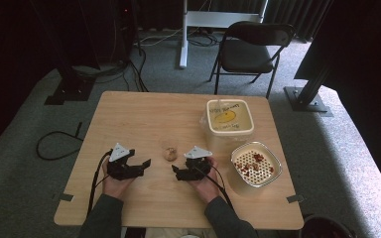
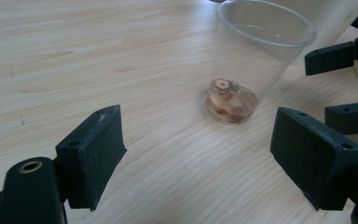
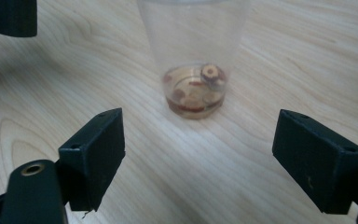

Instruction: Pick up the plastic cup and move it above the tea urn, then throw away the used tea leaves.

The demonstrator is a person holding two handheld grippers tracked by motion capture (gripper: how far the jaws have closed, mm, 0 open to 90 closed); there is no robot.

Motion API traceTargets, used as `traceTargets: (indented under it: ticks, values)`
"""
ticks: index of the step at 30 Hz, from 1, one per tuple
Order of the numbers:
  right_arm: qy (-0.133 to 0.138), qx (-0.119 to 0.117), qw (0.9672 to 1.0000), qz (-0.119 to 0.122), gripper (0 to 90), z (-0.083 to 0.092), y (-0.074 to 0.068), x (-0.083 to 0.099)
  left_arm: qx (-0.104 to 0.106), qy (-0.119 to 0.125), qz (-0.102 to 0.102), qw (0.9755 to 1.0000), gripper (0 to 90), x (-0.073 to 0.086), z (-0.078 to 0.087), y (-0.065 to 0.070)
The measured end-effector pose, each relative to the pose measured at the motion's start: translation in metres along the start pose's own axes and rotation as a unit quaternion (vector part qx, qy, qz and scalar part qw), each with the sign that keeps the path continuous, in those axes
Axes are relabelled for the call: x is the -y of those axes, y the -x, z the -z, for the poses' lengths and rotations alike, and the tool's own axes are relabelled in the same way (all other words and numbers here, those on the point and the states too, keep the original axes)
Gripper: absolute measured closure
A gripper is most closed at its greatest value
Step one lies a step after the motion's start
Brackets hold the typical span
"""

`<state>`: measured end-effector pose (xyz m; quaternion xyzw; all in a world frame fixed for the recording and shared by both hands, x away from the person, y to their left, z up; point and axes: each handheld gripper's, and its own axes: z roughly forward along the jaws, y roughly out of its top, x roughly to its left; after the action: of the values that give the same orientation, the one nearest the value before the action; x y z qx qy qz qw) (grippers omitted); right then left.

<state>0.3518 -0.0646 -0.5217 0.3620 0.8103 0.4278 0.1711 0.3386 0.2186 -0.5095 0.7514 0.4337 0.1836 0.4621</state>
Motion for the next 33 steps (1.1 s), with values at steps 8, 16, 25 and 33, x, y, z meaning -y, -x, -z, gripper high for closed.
traceTargets:
  ticks: [8, 16, 25, 33]
  values:
    - [0.014, -0.008, 0.9998, -0.007, 16.5, -0.002, 0.003, -0.004, -0.011, -0.012, 0.004, 0.9999, 18.1, 0.006, -0.002, -0.004]
    - [0.026, -0.009, 0.9996, -0.003, 16.0, -0.006, 0.001, -0.004, -0.020, -0.013, 0.019, 0.9995, 18.2, 0.009, -0.005, -0.013]
    - [0.033, -0.003, 0.9994, -0.007, 15.2, -0.008, 0.003, -0.003, -0.016, -0.022, 0.014, 0.9995, 18.3, 0.010, -0.009, -0.013]
    - [0.047, -0.015, 0.9987, 0.008, 11.1, -0.013, 0.001, -0.005, -0.022, -0.029, 0.017, 0.9992, 18.4, 0.015, -0.007, -0.012]
